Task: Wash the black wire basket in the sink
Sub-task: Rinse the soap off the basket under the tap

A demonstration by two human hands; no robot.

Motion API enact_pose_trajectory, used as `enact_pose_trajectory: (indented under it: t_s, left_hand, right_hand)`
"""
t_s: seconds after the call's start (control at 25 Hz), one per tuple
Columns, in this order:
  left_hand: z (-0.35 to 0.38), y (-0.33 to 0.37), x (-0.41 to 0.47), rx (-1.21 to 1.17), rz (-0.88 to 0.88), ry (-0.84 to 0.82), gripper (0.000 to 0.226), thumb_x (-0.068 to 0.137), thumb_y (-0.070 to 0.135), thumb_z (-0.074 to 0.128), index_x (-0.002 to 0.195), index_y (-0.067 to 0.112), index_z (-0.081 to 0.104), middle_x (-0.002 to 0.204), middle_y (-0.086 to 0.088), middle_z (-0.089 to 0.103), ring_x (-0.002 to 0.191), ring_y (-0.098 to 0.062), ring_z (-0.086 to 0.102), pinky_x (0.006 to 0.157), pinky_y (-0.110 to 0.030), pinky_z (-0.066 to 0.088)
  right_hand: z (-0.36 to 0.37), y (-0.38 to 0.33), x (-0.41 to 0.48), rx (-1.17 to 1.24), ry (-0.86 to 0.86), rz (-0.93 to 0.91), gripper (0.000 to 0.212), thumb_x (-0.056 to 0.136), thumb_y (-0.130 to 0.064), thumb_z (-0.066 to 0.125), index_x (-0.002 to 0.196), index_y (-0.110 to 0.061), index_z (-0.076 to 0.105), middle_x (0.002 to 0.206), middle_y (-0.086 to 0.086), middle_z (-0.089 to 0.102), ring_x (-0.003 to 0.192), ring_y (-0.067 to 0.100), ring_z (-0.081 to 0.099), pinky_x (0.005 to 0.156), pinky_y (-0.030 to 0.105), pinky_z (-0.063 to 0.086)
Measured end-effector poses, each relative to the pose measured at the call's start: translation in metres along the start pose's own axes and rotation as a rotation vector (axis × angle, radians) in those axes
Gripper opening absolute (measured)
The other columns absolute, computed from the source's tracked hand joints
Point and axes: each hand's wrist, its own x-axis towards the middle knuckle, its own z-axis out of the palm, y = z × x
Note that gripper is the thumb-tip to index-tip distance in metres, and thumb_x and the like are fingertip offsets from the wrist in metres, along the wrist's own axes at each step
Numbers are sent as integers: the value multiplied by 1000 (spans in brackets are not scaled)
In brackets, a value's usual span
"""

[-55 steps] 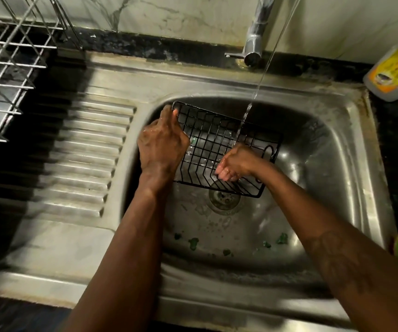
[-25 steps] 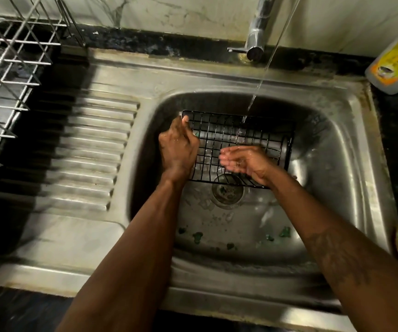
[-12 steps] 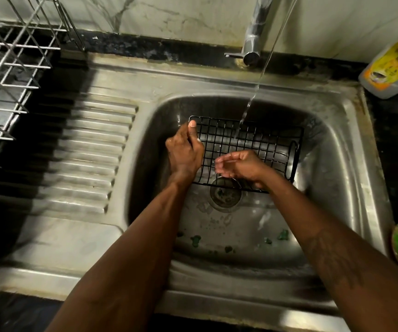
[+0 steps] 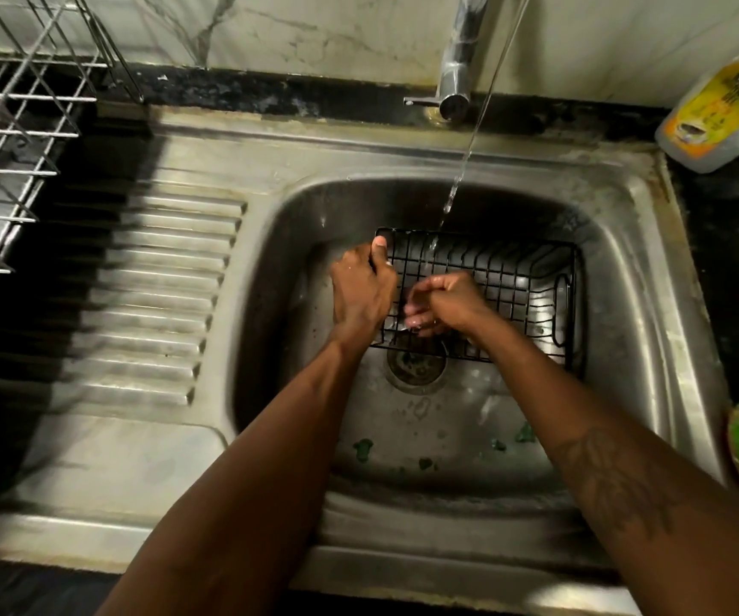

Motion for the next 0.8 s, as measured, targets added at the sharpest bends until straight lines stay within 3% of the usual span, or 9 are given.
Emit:
enact_pose_trajectory:
  t_s: [0.08,0.16,0.28,0.4,0.52,0.64,0.8]
  left_hand:
    - [6,0,-2,49,34,-40,39,103,23,49,77,5,70,76,-18,71,69,-34,64,65,-37,44]
    - [11,-2,-1,104,36,-104,40,104,26,46,79,6,71,76,-16,71,65,-30,62,62,-33,42]
    - [14,-5,5,155,-27,-165,44,104,33,43,75,10,66,70,-10,66,60,-24,61,55,-28,38]
    - [13,0,14,234,-29,-239,39,103,34,45,82,10,68,80,-15,69,73,-33,68,59,-32,52]
    - [13,6,19,338,40,-341,39,104,33,40,98,10,71,89,-17,71,85,-36,69,61,-31,44]
    - [8,3,18,360,119,-408,29,99,26,48,98,6,69,96,-20,70,90,-40,67,69,-36,48]
    - [3,3,13,413,183,-437,25,96,27,54,106,8,67,104,-18,66,96,-38,62,78,-40,49]
  right_hand:
    - [1,-3,5,-4,311,-169,4,93,-19,71,90,-20,72,92,7,76,75,15,74,66,32,61]
    - [2,-3,4,-121,507,-359,10,91,-29,71,87,-22,76,81,-6,75,73,7,71,69,28,58]
    - [11,-2,-1,-161,564,-520,11,92,-29,68,97,-24,77,85,-14,75,78,-1,69,73,27,60]
    - [9,-8,0,-269,652,-699,16,93,-24,65,105,-21,76,98,-6,74,87,6,69,79,33,59]
    - [6,-11,2,-600,605,-773,30,98,-24,60,126,-20,69,124,1,68,111,21,59,96,41,49]
    - [12,-16,6,-1090,548,-665,35,101,-36,49,134,-37,60,124,-9,69,112,25,52,92,45,35]
    - [-10,-27,1,-1081,338,-572,33,106,-33,45,137,-40,54,113,3,74,99,29,68,81,38,47]
